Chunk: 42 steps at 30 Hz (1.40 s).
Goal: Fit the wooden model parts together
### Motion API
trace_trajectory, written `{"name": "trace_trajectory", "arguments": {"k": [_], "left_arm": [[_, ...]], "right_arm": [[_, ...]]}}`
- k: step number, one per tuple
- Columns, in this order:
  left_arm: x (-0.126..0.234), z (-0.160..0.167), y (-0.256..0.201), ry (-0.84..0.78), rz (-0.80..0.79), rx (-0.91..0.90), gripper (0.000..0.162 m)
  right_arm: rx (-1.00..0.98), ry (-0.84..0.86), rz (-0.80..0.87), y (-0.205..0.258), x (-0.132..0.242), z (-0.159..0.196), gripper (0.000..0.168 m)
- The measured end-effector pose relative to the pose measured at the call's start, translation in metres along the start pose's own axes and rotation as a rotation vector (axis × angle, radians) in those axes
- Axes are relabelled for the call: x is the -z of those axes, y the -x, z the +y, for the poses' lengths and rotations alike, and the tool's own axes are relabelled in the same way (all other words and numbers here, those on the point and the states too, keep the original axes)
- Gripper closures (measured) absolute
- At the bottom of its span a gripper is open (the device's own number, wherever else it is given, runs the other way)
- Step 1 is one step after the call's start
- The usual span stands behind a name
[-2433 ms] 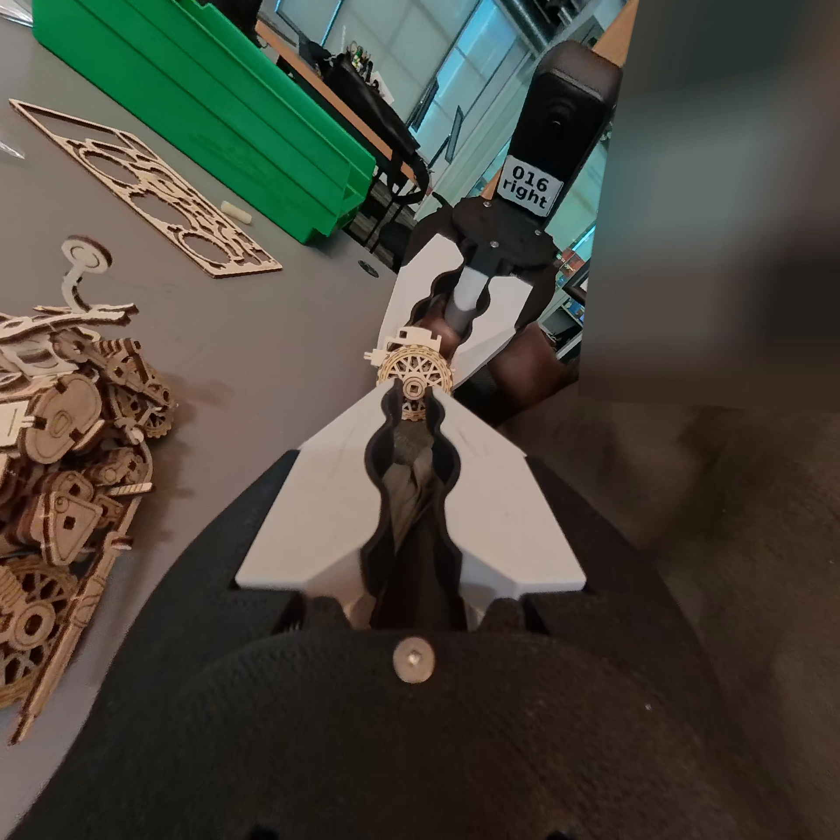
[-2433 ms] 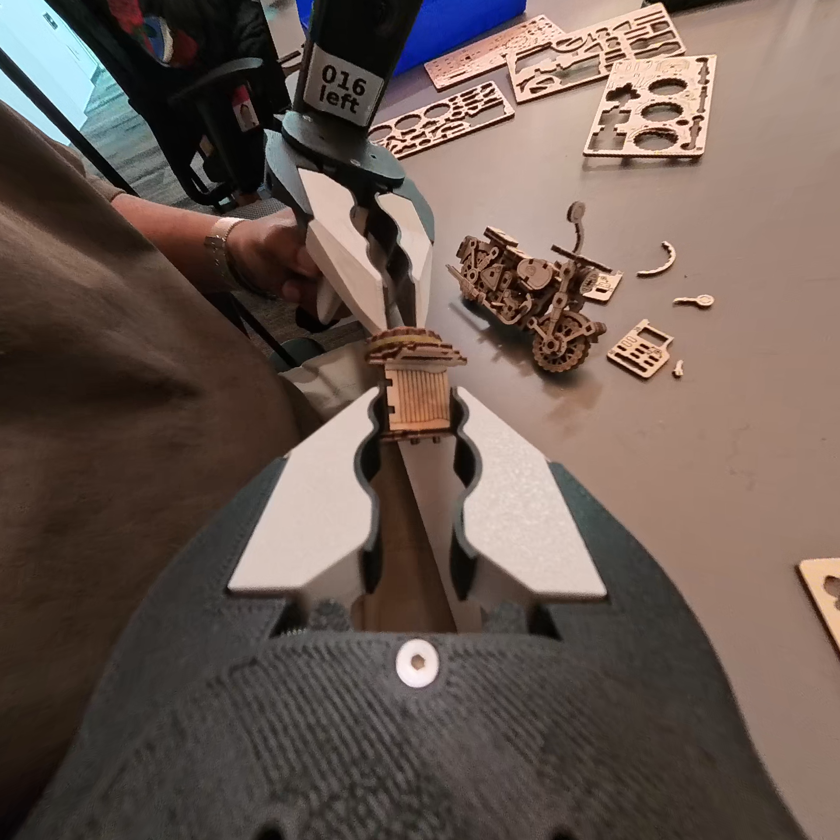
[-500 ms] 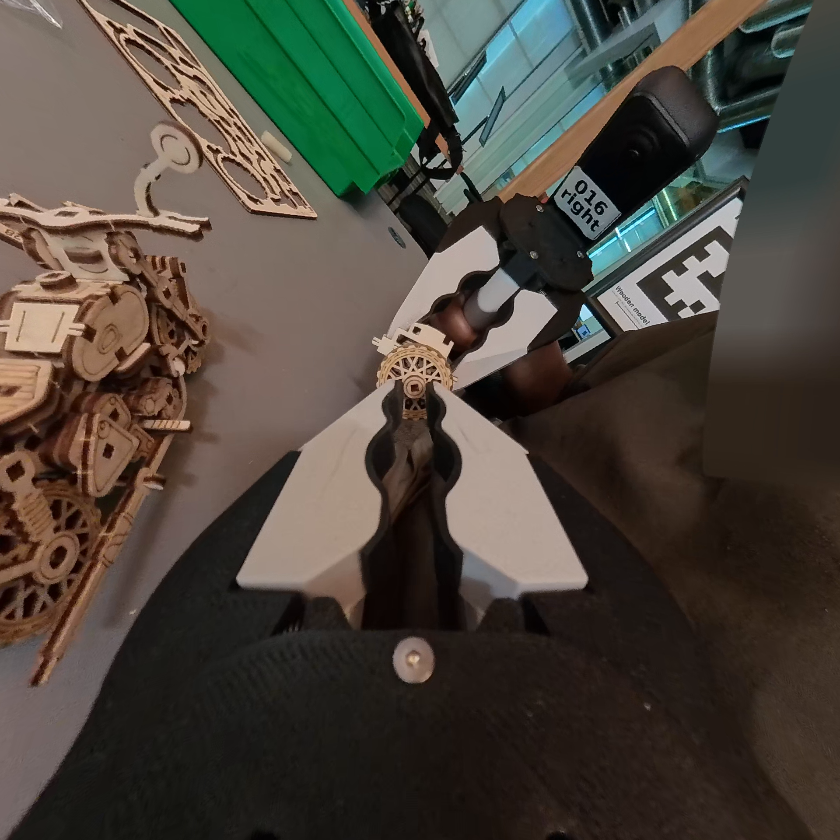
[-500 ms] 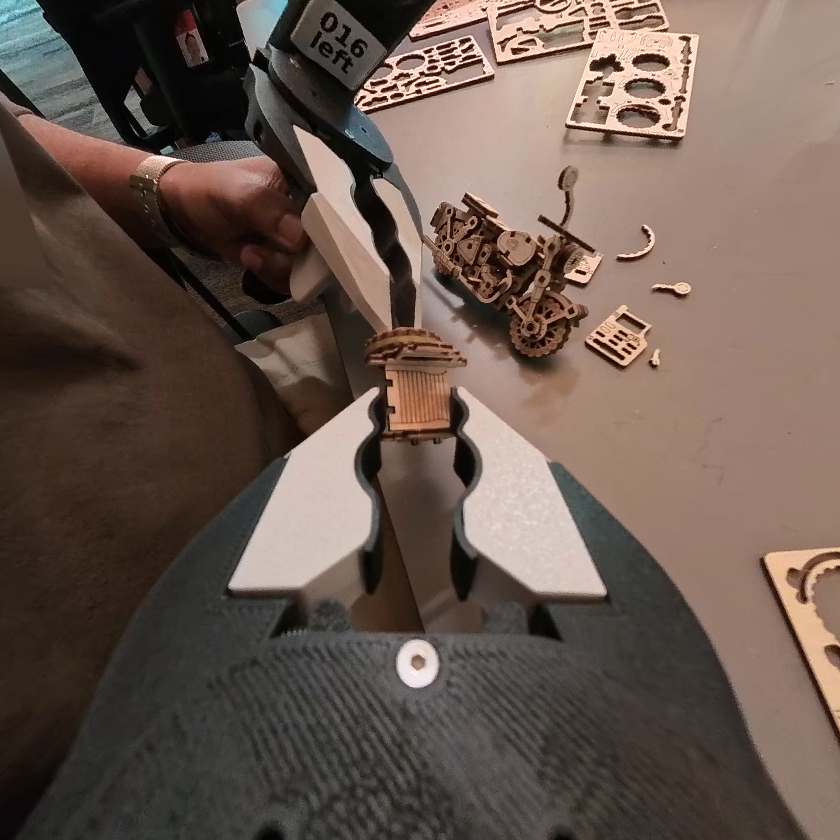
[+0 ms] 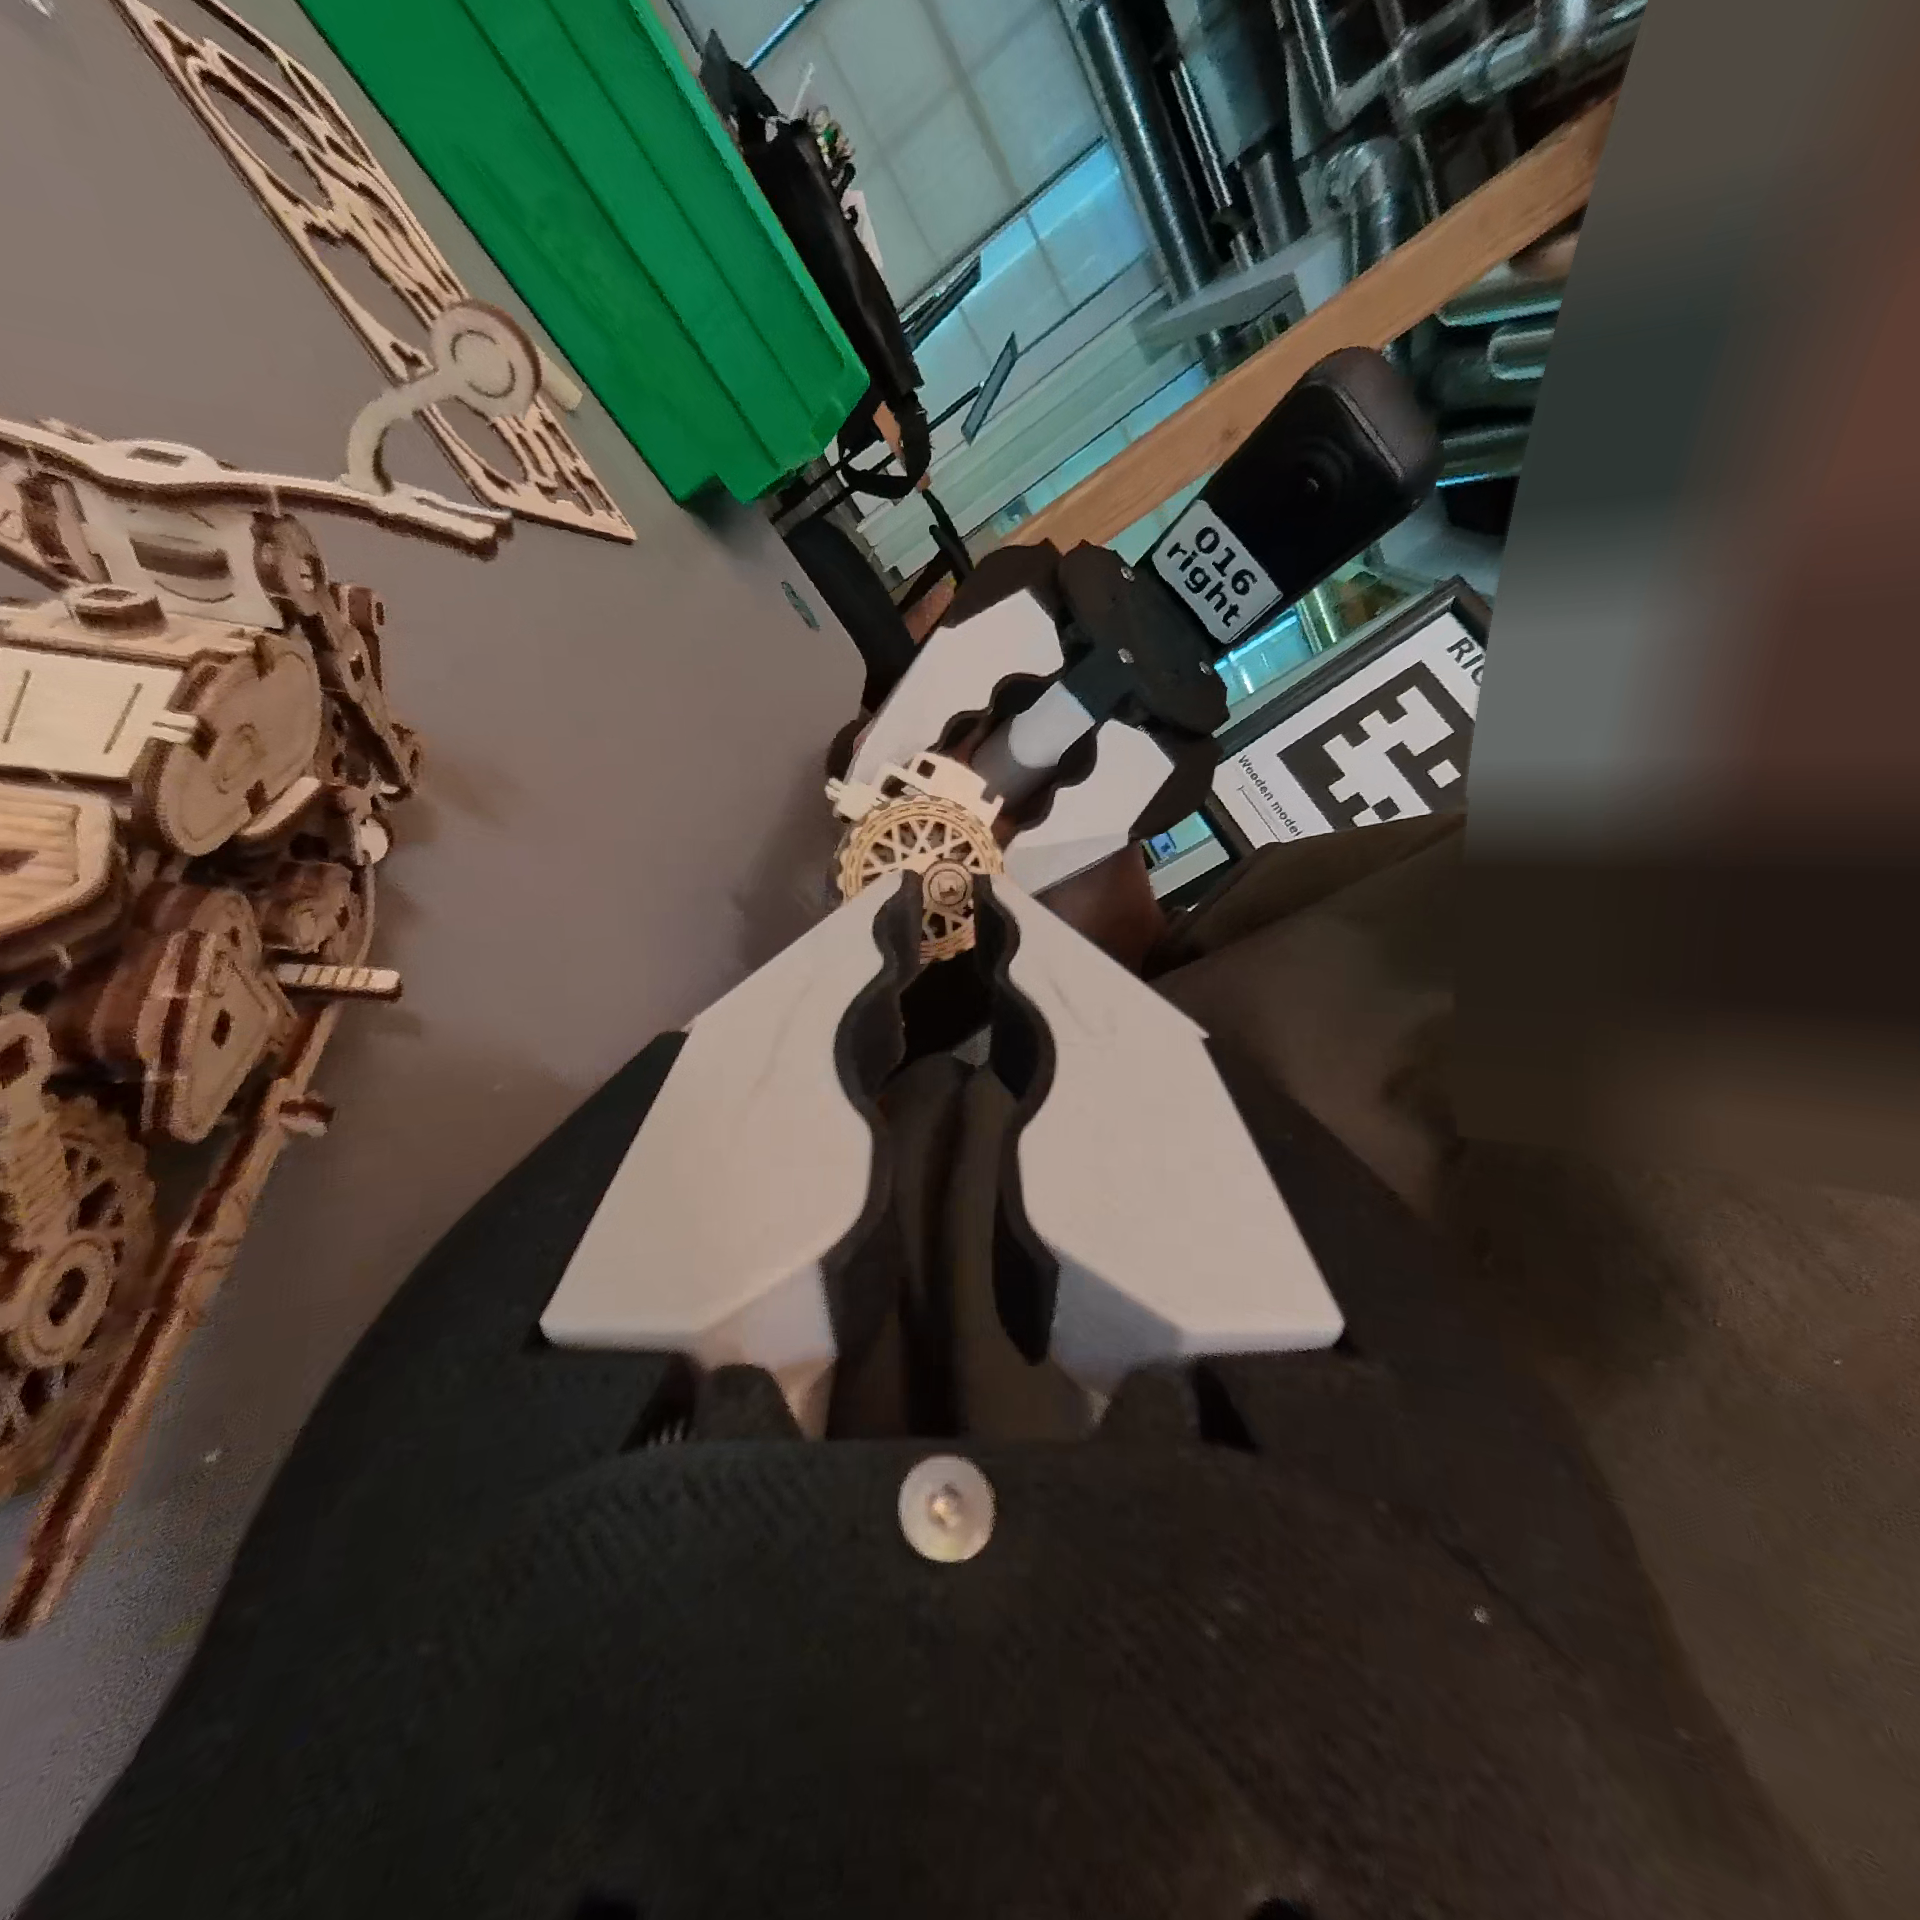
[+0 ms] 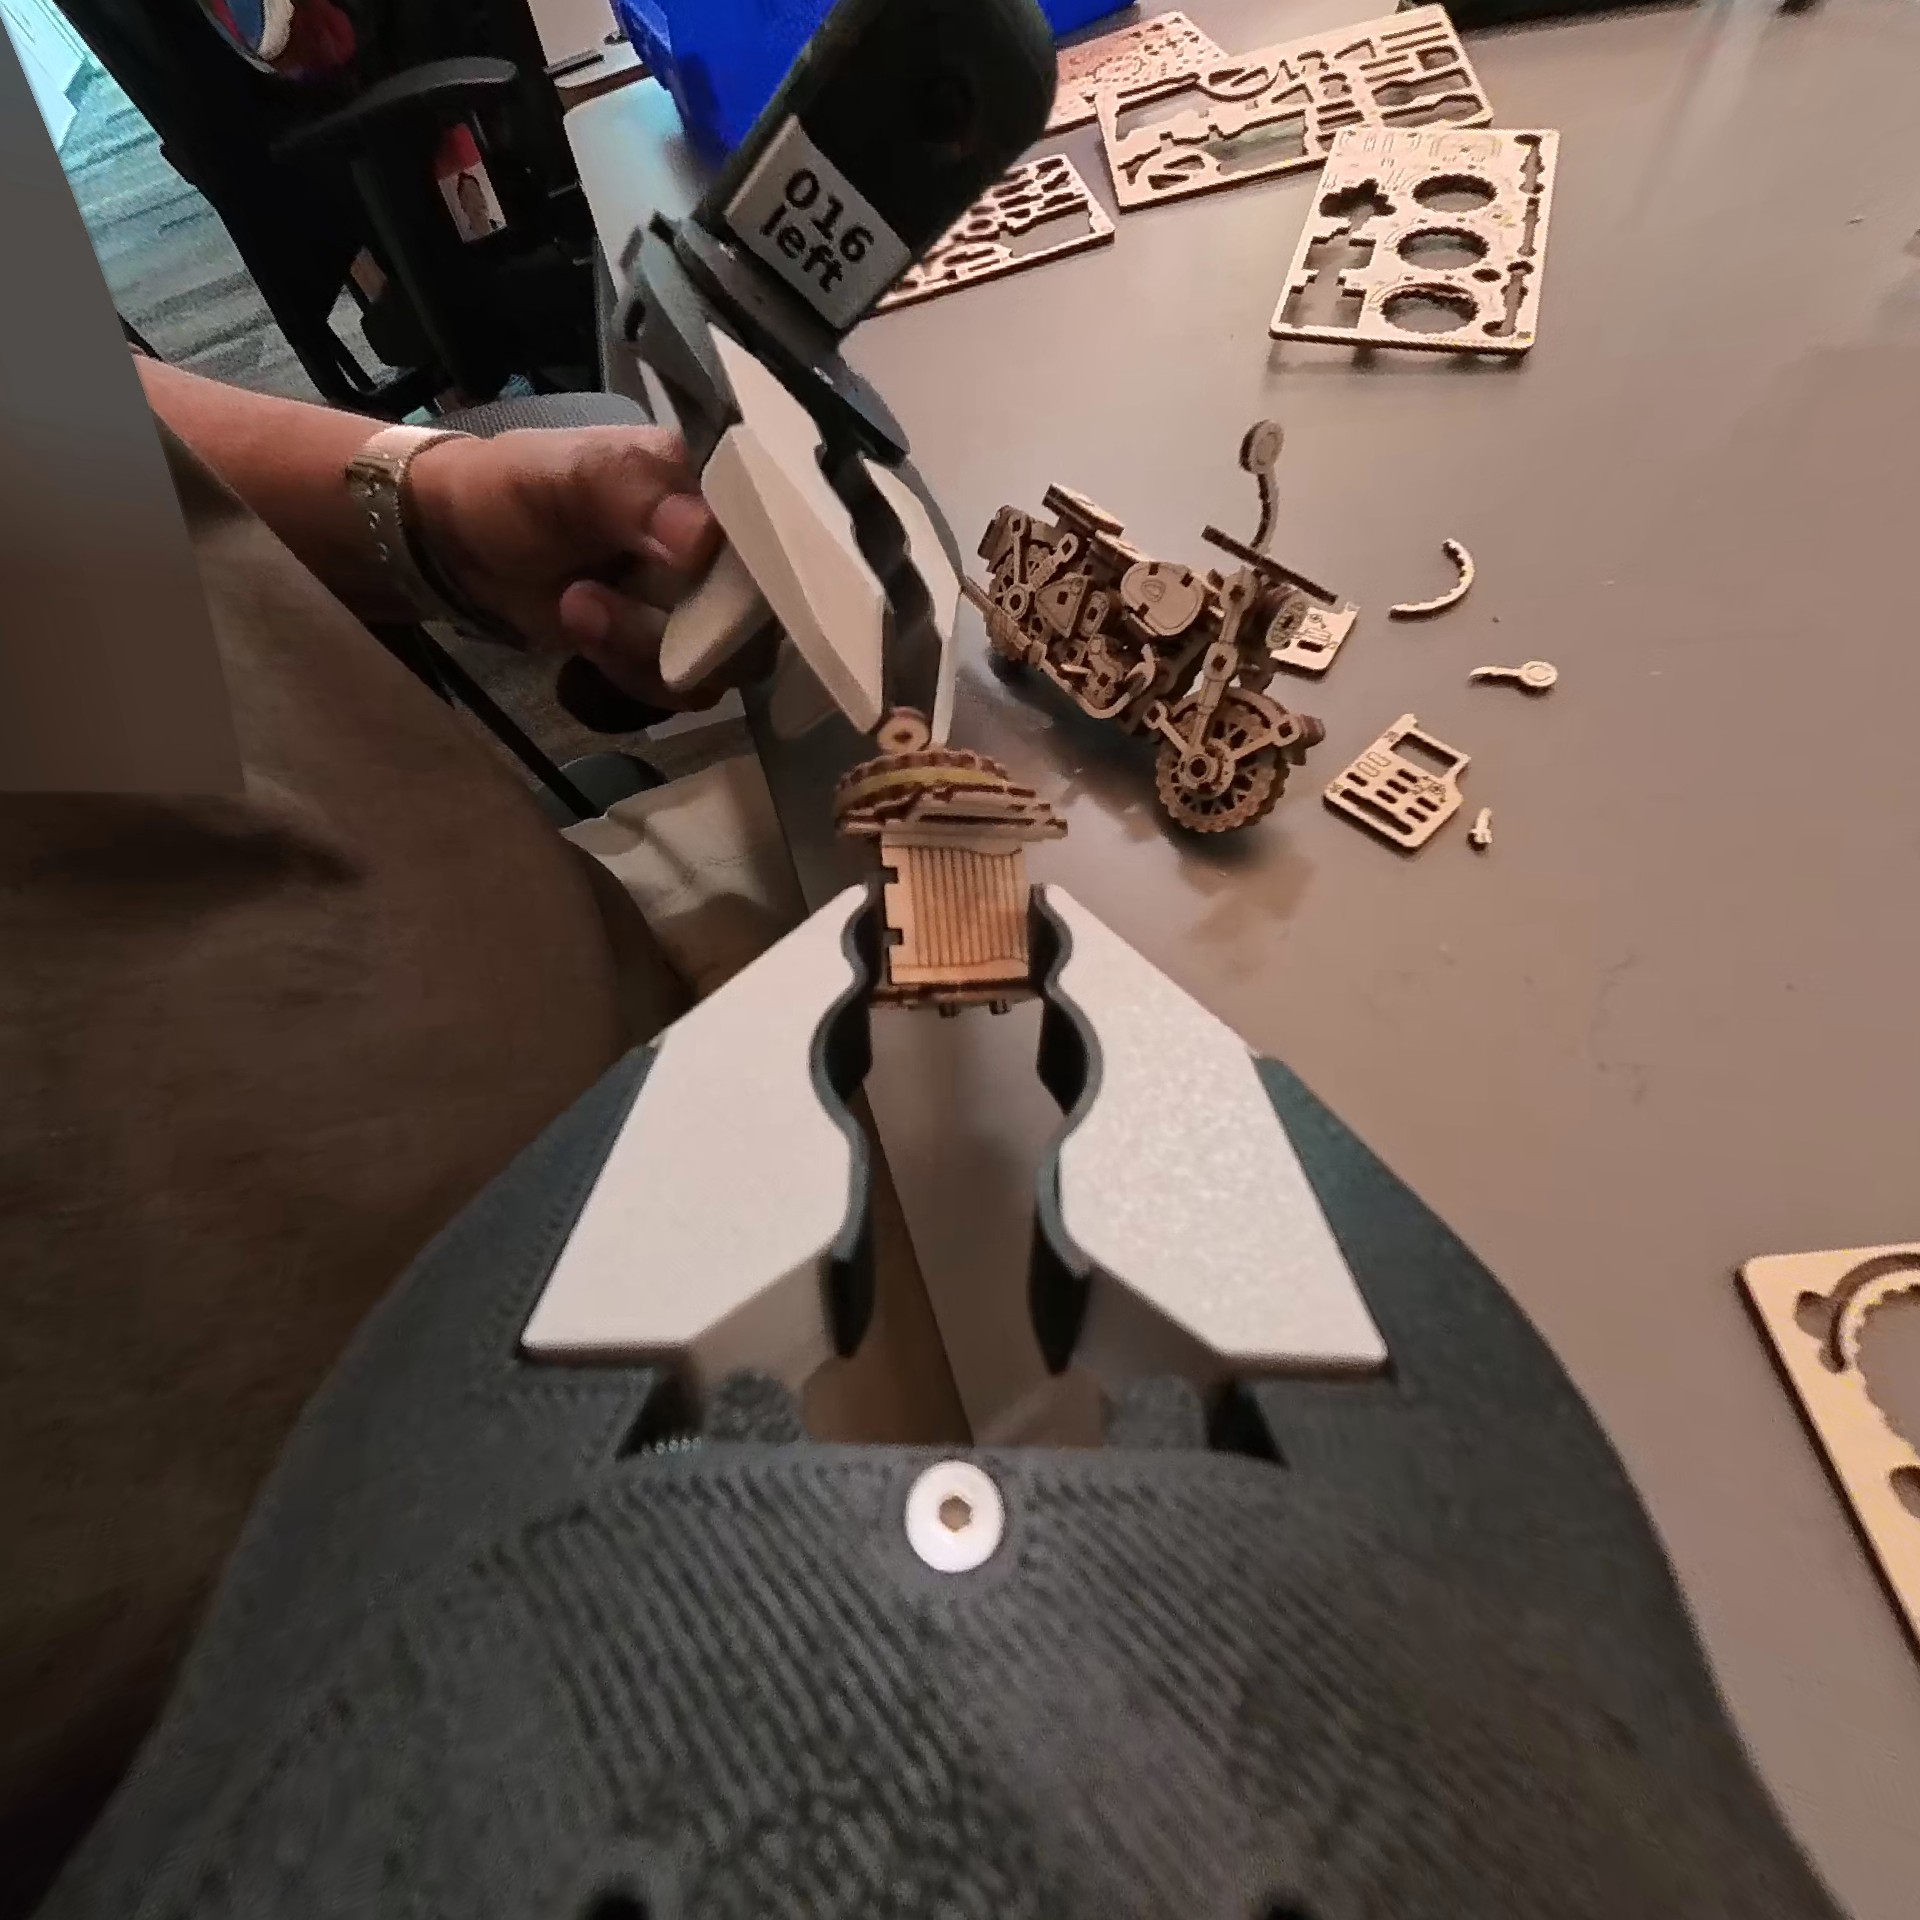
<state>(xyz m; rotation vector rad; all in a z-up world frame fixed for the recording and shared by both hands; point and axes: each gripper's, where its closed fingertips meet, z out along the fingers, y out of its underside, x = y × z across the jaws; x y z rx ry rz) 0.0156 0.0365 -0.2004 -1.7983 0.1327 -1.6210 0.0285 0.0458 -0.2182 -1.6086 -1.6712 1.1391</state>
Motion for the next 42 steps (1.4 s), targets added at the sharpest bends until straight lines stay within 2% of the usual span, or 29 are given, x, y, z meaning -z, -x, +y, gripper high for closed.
{"name": "trace_trajectory", "arguments": {"k": [42], "left_arm": [[-0.001,0.012,0.014,0.090,-0.134,-0.097,0.154]], "right_arm": [[0.067,0.056,0.035,0.001,-0.006,0.009,0.142]]}}
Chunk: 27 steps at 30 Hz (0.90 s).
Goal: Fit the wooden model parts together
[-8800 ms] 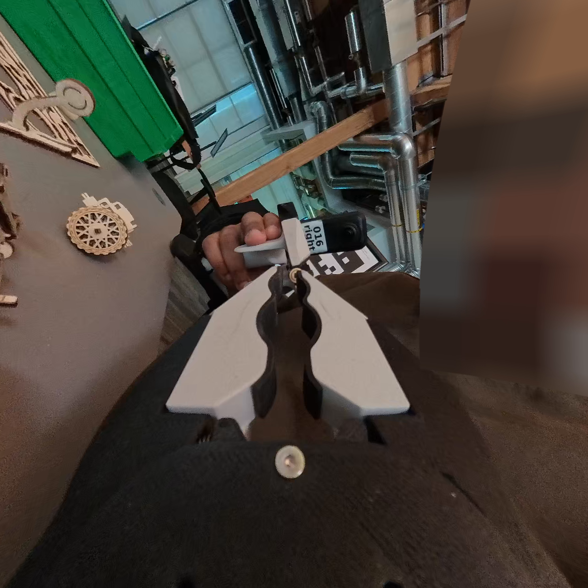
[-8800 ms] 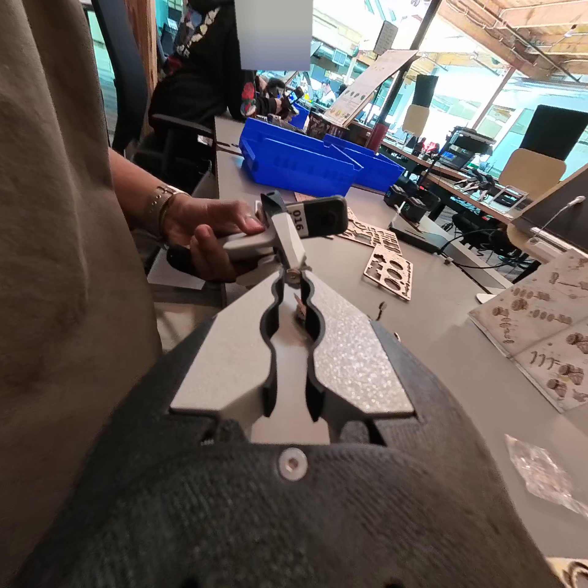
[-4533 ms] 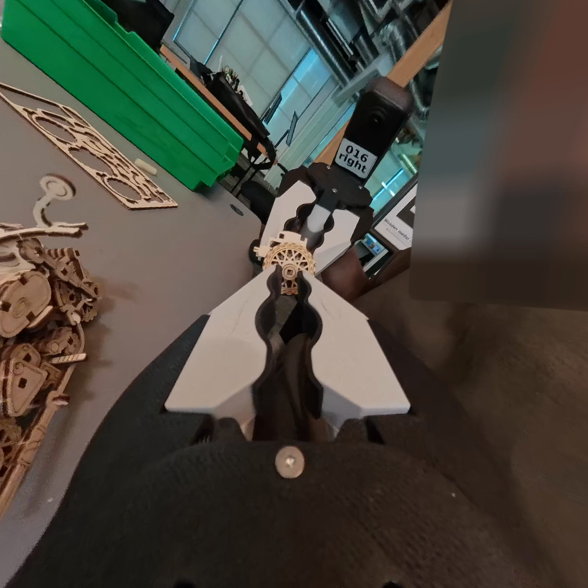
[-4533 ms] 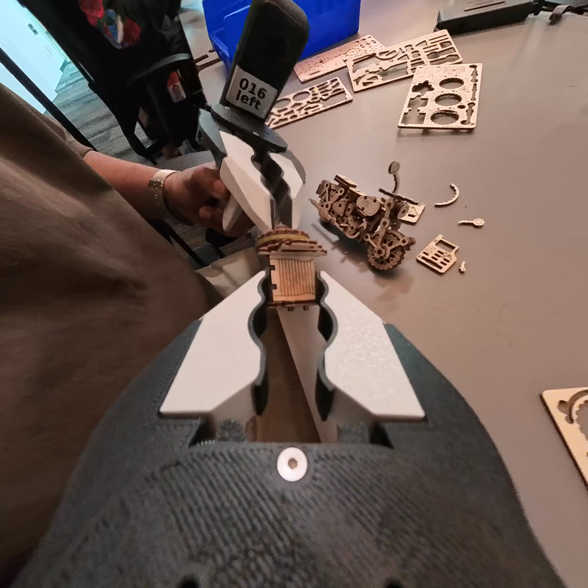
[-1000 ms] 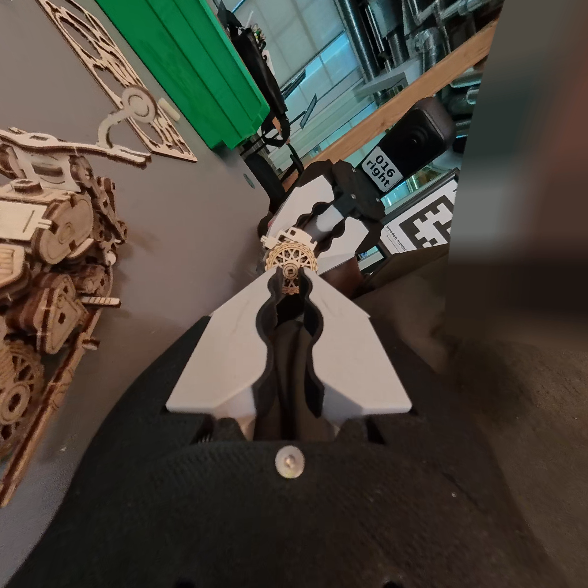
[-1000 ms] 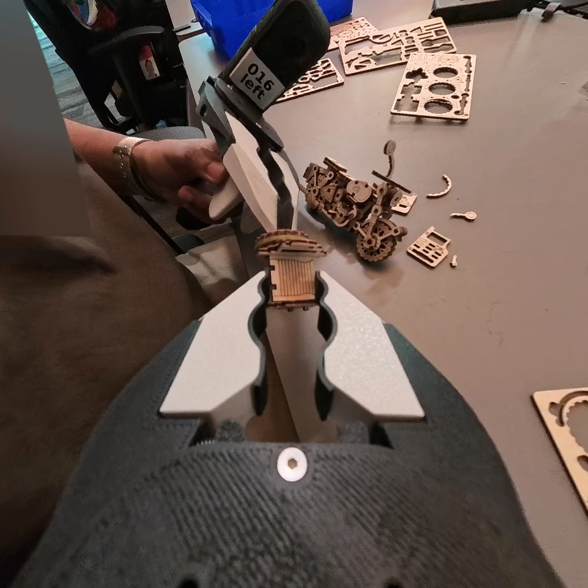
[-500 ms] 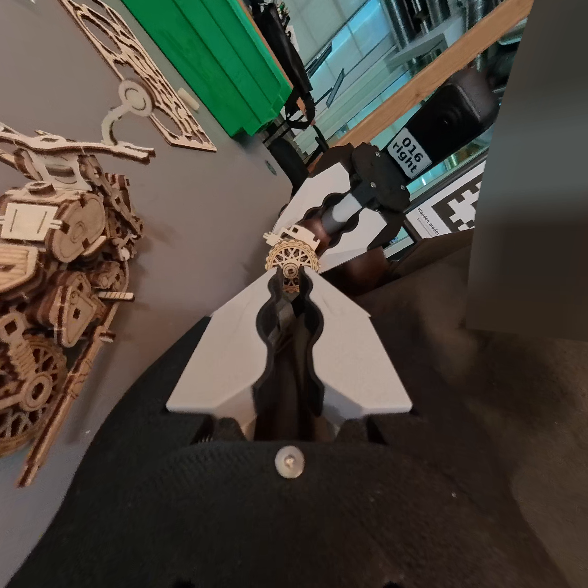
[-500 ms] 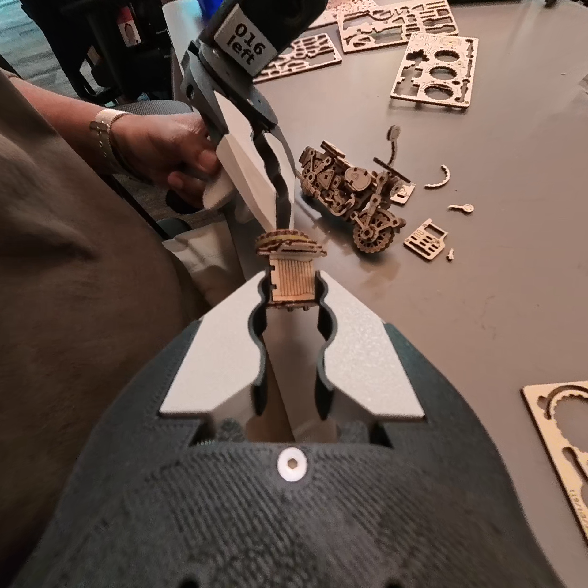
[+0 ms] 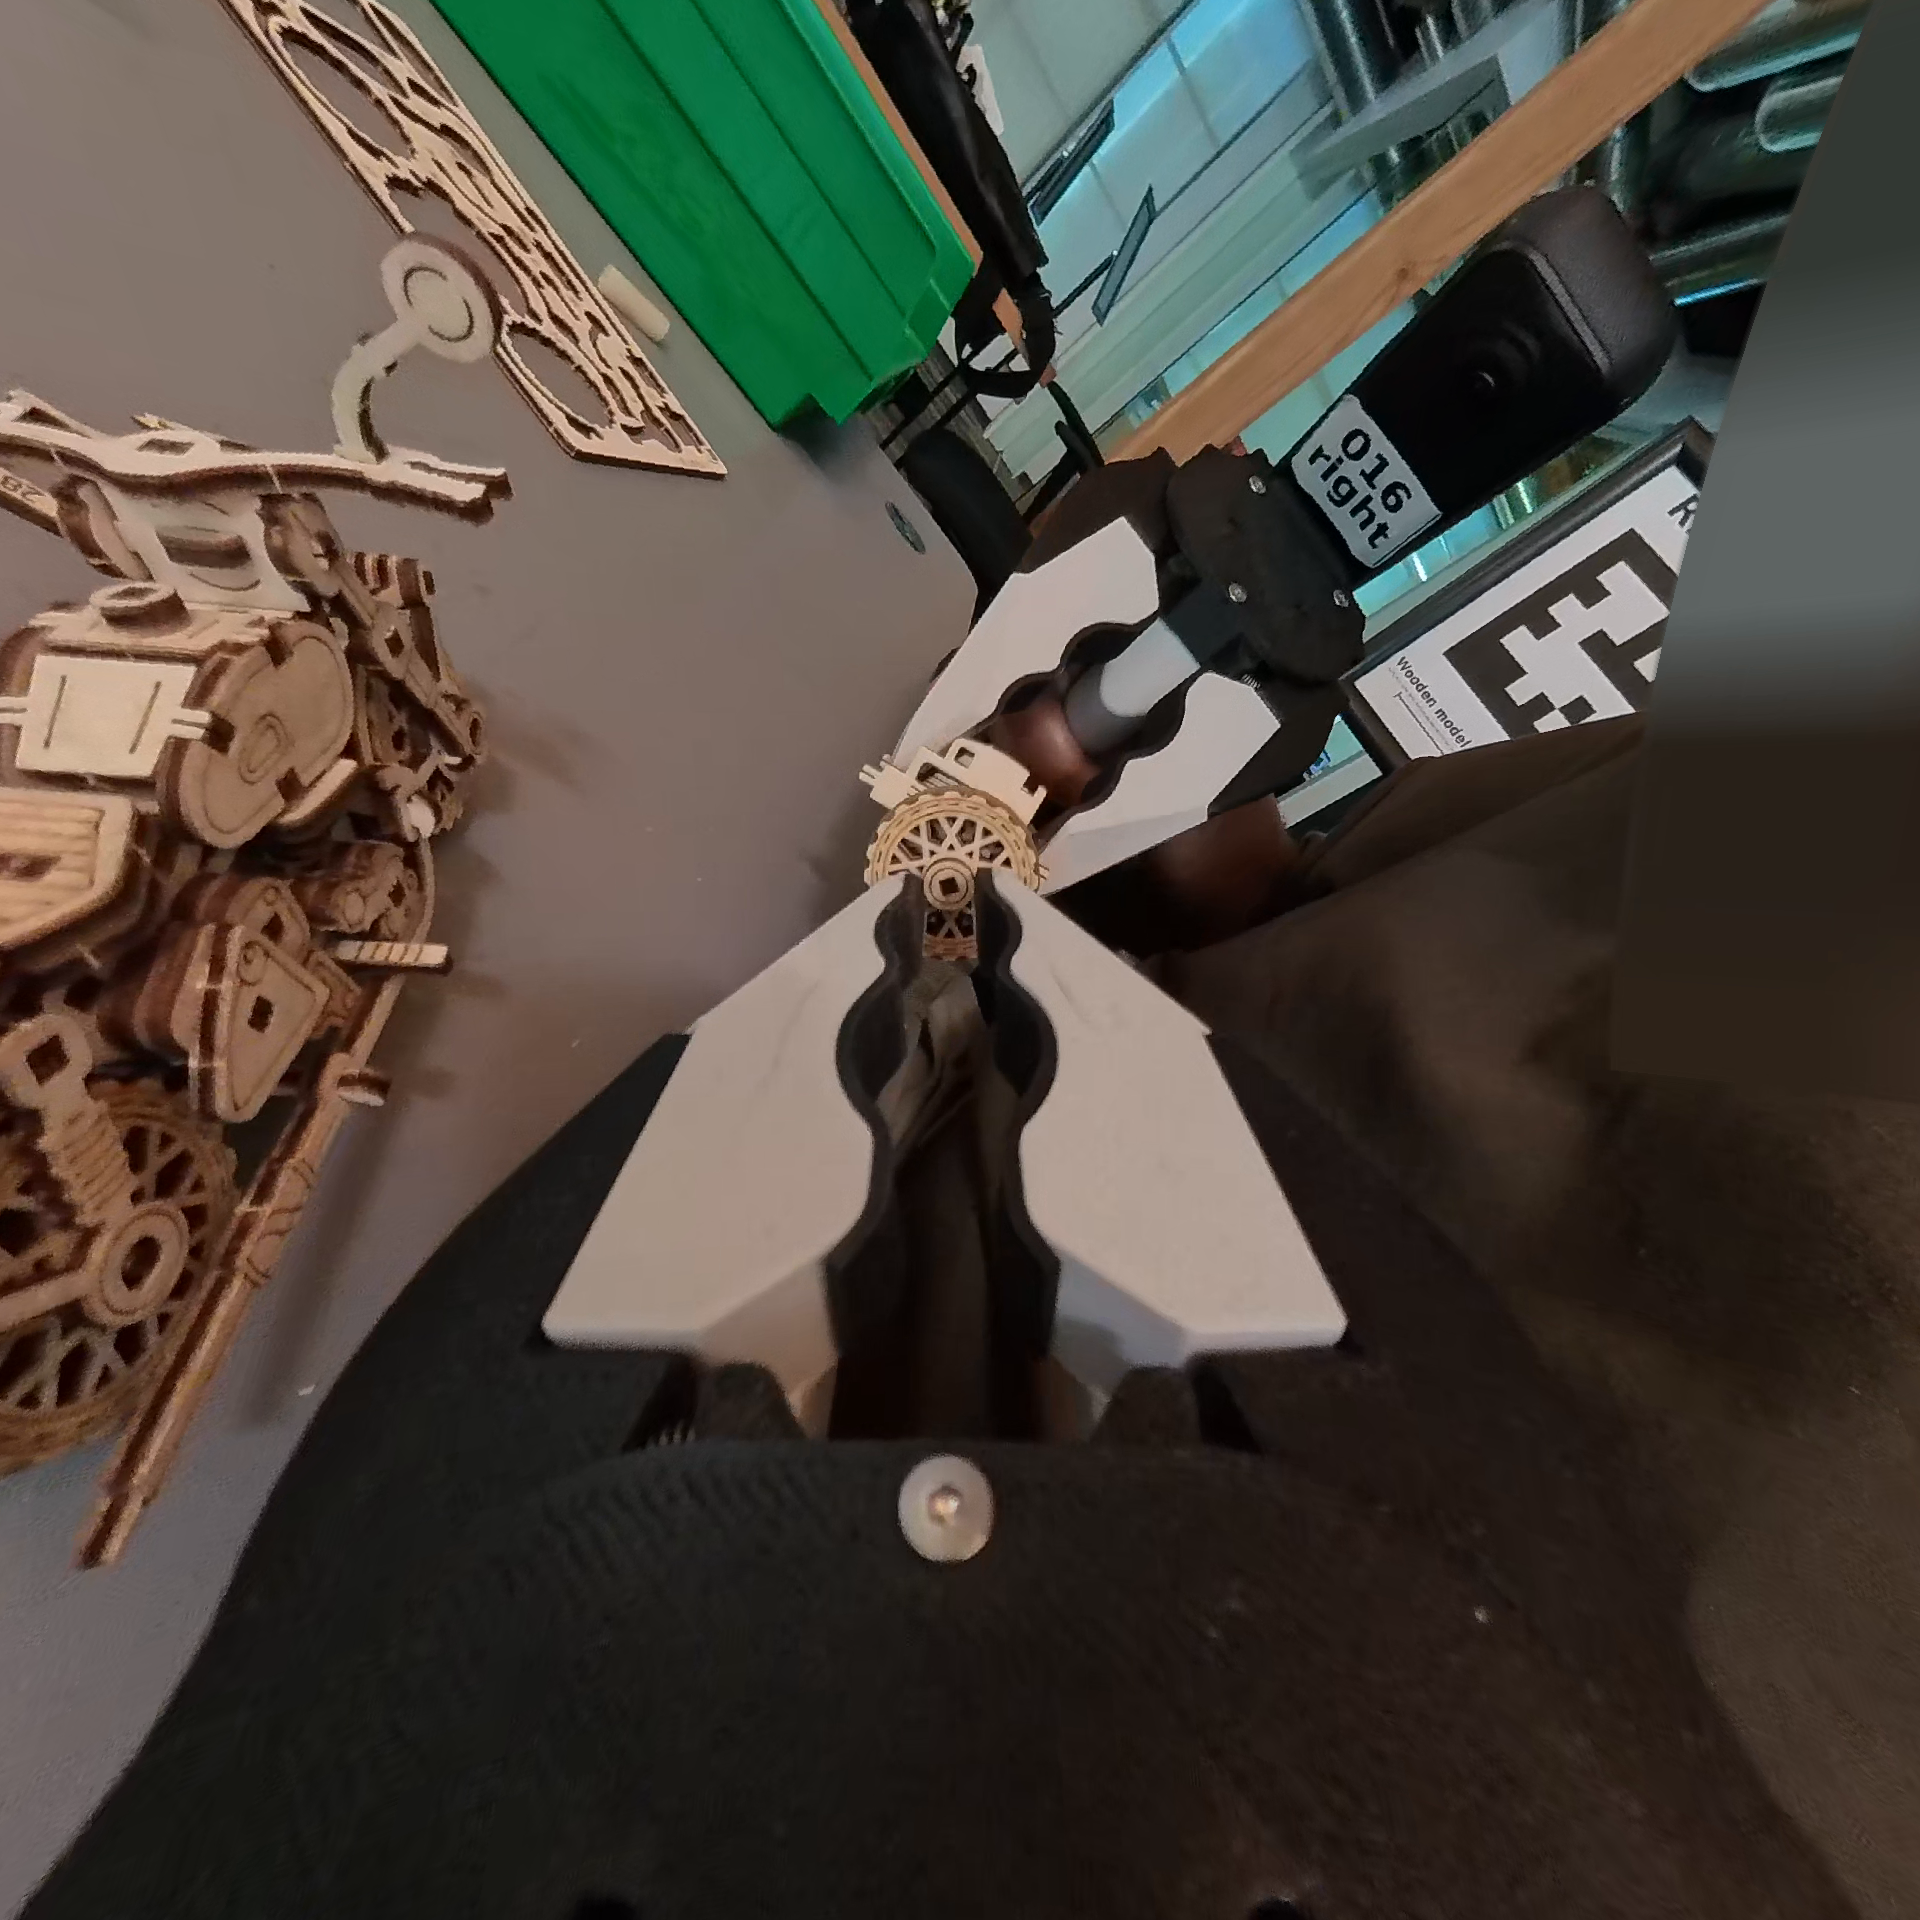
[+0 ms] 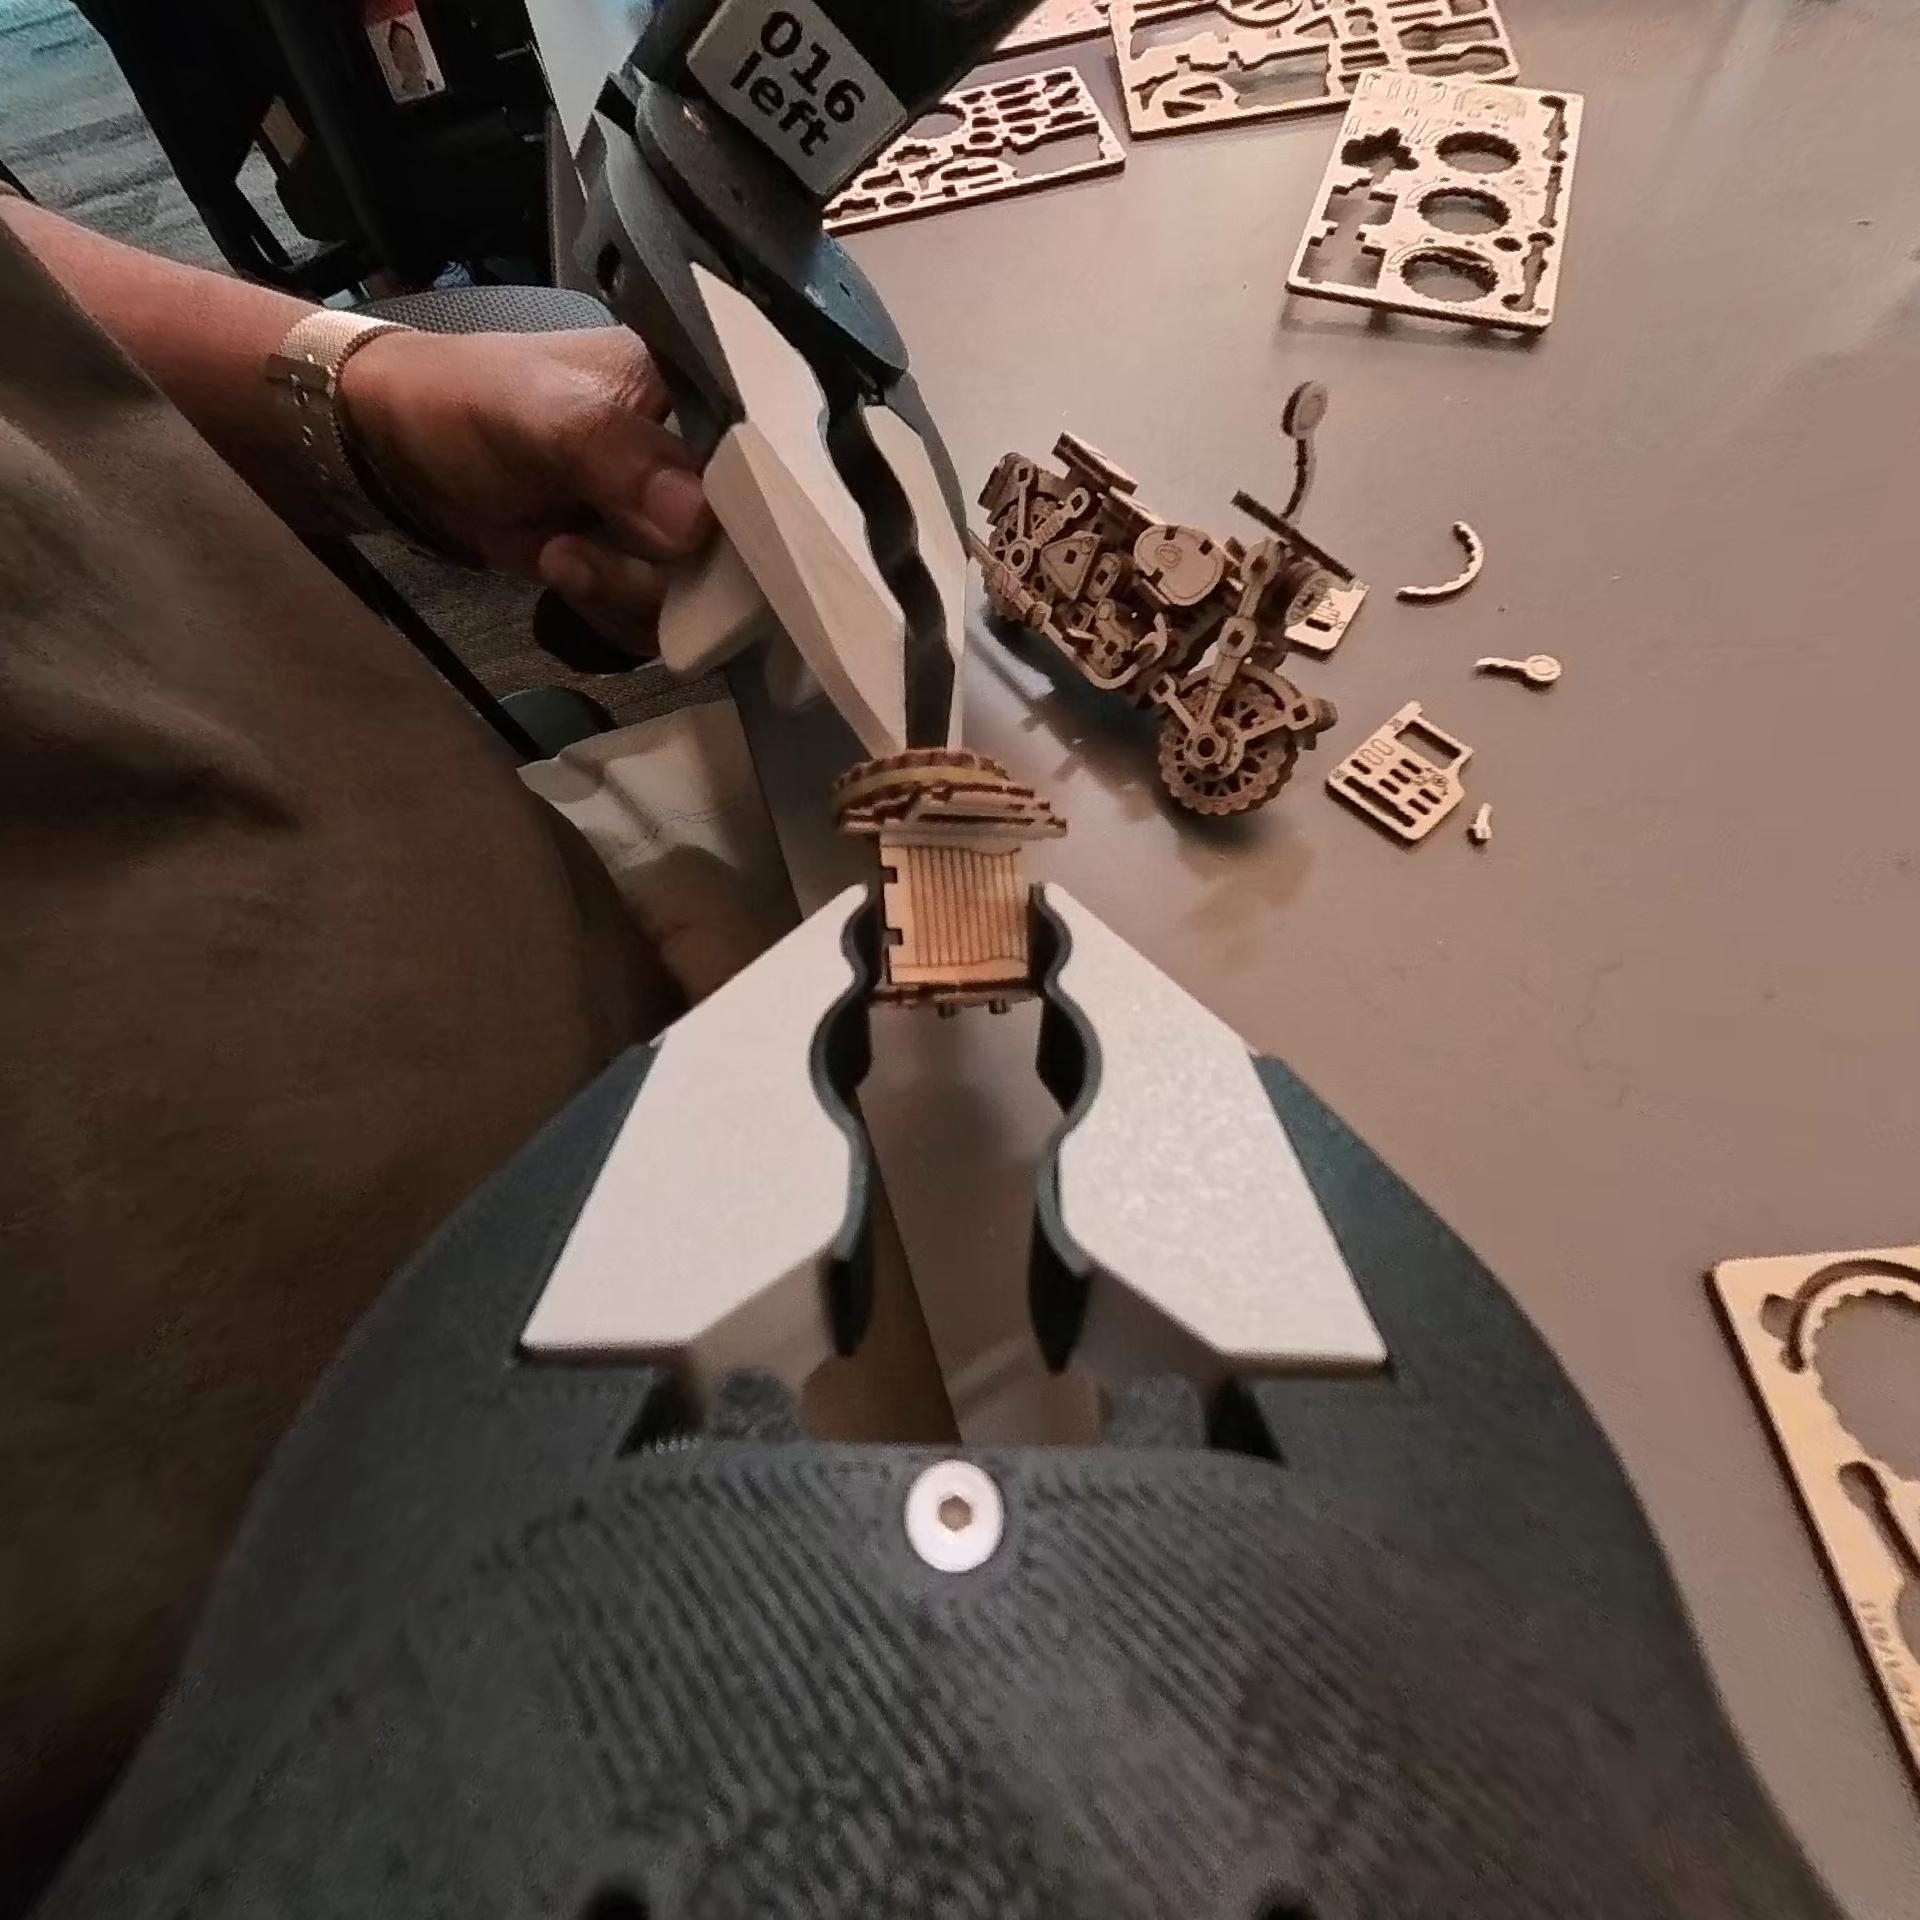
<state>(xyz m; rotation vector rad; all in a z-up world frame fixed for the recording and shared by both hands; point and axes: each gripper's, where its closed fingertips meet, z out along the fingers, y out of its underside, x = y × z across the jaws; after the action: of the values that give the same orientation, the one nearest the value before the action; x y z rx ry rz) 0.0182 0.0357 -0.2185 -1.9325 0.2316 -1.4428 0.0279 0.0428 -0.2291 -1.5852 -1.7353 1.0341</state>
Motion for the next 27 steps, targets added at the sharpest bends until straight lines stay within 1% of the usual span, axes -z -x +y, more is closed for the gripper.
{"name": "trace_trajectory", "arguments": {"k": [14,27], "left_arm": [[-0.0002,0.0033,0.0026,0.018,-0.020,0.002,0.155],[0.0027,-0.0010,-0.0029,-0.018,0.051,0.078,0.155]], "right_arm": [[-0.017,-0.002,-0.014,0.0015,-0.0030,0.0018,0.142],[-0.014,-0.063,-0.030,0.0029,-0.0020,-0.0053,0.143]]}}
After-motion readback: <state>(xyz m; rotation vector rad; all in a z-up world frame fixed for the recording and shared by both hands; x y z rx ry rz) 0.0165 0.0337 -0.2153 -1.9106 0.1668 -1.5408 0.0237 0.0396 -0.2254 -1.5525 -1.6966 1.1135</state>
